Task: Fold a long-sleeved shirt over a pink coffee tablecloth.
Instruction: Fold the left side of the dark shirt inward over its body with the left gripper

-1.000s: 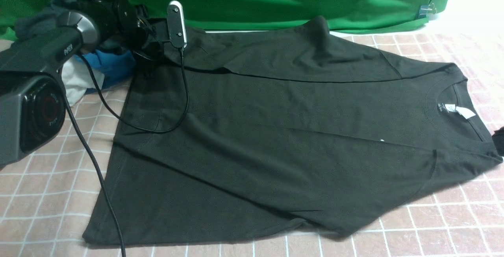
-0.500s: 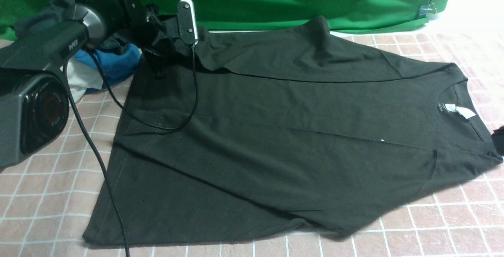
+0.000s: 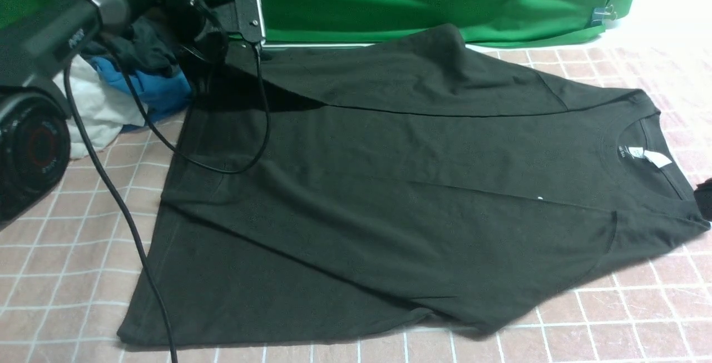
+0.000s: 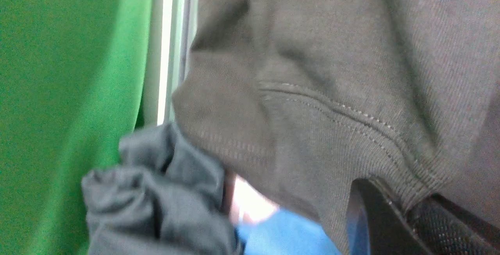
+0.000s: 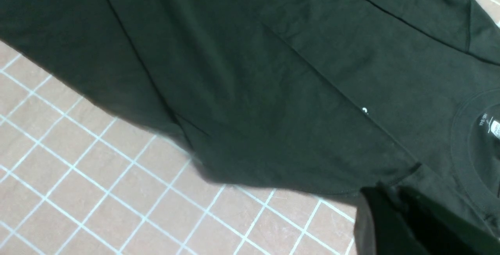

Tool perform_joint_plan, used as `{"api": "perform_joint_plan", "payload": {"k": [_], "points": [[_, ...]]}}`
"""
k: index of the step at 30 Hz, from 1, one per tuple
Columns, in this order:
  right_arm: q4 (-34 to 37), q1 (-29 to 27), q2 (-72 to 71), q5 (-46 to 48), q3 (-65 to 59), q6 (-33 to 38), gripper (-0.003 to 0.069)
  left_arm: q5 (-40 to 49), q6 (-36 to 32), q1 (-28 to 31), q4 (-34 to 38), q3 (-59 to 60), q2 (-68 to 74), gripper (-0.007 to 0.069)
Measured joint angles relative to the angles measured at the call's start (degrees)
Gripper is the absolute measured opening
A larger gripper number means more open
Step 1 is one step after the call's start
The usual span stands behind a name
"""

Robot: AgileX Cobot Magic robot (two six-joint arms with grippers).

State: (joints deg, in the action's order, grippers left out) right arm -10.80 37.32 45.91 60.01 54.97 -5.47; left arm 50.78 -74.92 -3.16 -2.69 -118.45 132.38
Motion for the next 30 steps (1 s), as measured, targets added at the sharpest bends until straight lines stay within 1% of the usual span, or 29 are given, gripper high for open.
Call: {"api": "perform_joint_plan", "payload": {"k": [2,5,10,12,15,17,19,22,23,25,27,28,29,30], "points": [[0.0,0.0,0.0,0.0,0.0,0.0,0.0041,0.3,1.6,0.0,-2.1,2.5,-2.1,0.0040],[0.1,0.0,0.0,0.1,0.0,0.0,0.0041,0.6,1.7,0.0,-3.0,6.0,-4.0,0.0040],[0.1,0.0,0.0,0.1,0.0,0.0,0.0041,0.5,1.8,0.0,-3.1,11.9,-7.1,0.0040],[0.1,0.0,0.0,0.1,0.0,0.1,0.0041,-0.8,1.8,0.0,-3.1,16.0,-8.9,0.0040],[0.2,0.0,0.0,0.1,0.0,0.4,0.0041,-2.4,1.8,0.0,-3.1,19.0,-10.0,0.0043],[0.2,0.0,0.0,0.1,0.0,0.8,0.0041,-2.9,2.1,0.0,-2.9,20.3,-10.1,0.0051],[0.2,0.0,0.0,0.1,0.0,1.3,0.0041,-3.3,2.2,0.0,-2.3,21.9,-10.1,0.0079],[0.2,0.0,0.0,0.1,0.0,1.4,0.0041,-2.9,3.8,0.0,-2.3,23.0,-10.1,0.0171],[0.2,0.0,0.0,0.1,0.0,1.4,0.0041,-2.9,5.6,0.0,-2.3,23.1,-10.1,0.0218],[0.2,0.0,0.0,0.1,0.0,1.4,0.0041,-2.8,10.4,0.1,-2.3,23.3,-10.6,0.0319],[0.2,0.0,0.0,0.3,0.0,1.4,0.0045,-2.1,18.0,0.1,-1.4,23.4,-12.2,0.0462],[0.2,0.0,0.0,0.5,0.0,1.4,0.0049,-2.0,20.0,0.1,-0.6,23.4,-13.4,0.0512],[0.2,0.0,0.0,0.6,0.0,1.4,0.0052,-2.0,21.4,0.1,0.7,23.4,-14.9,0.0550],[0.2,0.0,0.0,0.6,0.0,1.4,0.0052,-1.9,21.4,0.1,1.0,23.4,-14.9,0.0550]]}}
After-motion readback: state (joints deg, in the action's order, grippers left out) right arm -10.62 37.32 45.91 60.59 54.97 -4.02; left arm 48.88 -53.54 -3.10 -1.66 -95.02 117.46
